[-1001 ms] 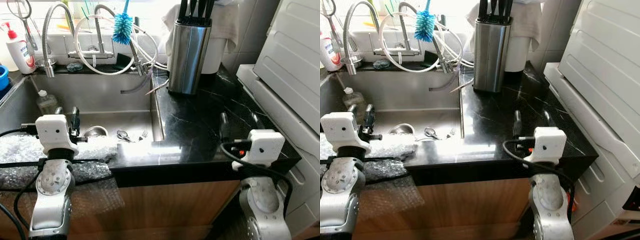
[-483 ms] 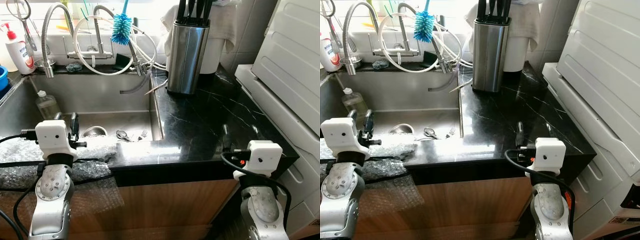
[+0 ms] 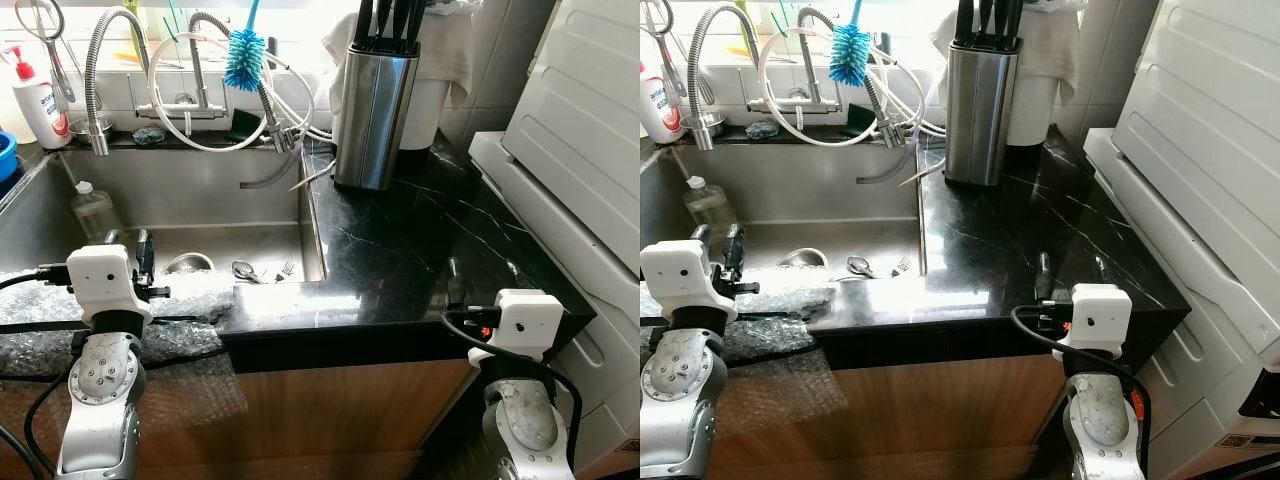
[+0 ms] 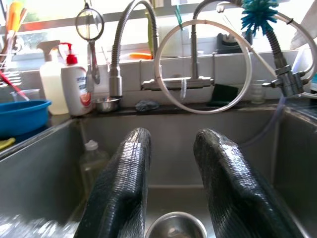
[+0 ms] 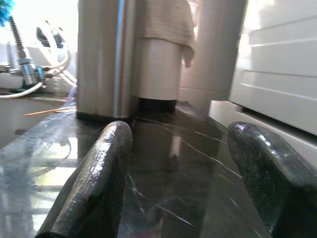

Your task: Kitchen organization

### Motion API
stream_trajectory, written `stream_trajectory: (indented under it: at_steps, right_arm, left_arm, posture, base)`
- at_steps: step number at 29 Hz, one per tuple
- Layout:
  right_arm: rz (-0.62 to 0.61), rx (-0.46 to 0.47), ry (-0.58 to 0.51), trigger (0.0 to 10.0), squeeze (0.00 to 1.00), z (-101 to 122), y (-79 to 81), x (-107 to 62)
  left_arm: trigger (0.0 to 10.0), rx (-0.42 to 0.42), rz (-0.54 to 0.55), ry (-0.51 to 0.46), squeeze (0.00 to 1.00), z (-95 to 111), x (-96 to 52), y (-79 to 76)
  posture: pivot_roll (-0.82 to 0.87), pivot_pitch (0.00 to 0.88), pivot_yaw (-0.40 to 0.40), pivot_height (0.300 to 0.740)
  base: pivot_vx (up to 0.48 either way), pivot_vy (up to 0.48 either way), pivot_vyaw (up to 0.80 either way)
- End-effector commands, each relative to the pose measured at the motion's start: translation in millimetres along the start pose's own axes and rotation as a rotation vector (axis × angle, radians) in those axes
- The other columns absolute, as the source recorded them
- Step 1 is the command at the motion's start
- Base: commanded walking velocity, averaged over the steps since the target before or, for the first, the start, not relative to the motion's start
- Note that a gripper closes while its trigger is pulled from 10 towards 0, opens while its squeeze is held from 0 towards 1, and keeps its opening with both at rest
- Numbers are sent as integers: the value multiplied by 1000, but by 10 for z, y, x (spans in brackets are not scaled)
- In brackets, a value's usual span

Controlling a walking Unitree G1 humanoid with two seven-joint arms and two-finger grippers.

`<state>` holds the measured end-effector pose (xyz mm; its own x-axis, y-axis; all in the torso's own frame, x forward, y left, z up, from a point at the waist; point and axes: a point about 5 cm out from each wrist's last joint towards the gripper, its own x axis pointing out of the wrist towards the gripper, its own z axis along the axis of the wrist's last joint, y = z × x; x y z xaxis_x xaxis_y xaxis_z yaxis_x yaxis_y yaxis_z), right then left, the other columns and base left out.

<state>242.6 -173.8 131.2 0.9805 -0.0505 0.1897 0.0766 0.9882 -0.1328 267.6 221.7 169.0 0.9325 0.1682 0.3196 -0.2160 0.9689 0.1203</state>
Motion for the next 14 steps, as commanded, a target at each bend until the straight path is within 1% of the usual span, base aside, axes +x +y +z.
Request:
stream_trajectory:
  at_steps: [1,6,14]
  right_arm:
    - [13,-5,-8,10000,0,4,32,12]
    - [18,-8,-7,10000,0,-8,54,4]
    - [16,-13,-13,10000,0,4,41,25]
  left_arm:
    - [10000,7,-9,1,0,-8,7,-24]
    - [10000,10,-31,-9,0,5,27,-77]
    - [10000,7,-43,-10,0,6,34,-107]
  posture:
    - [-143,3,-40,740]
    - [-142,4,-38,740]
    - [-139,4,-37,740]
  base:
    - [0,0,794]
    - [0,0,794]
    - [0,0,795]
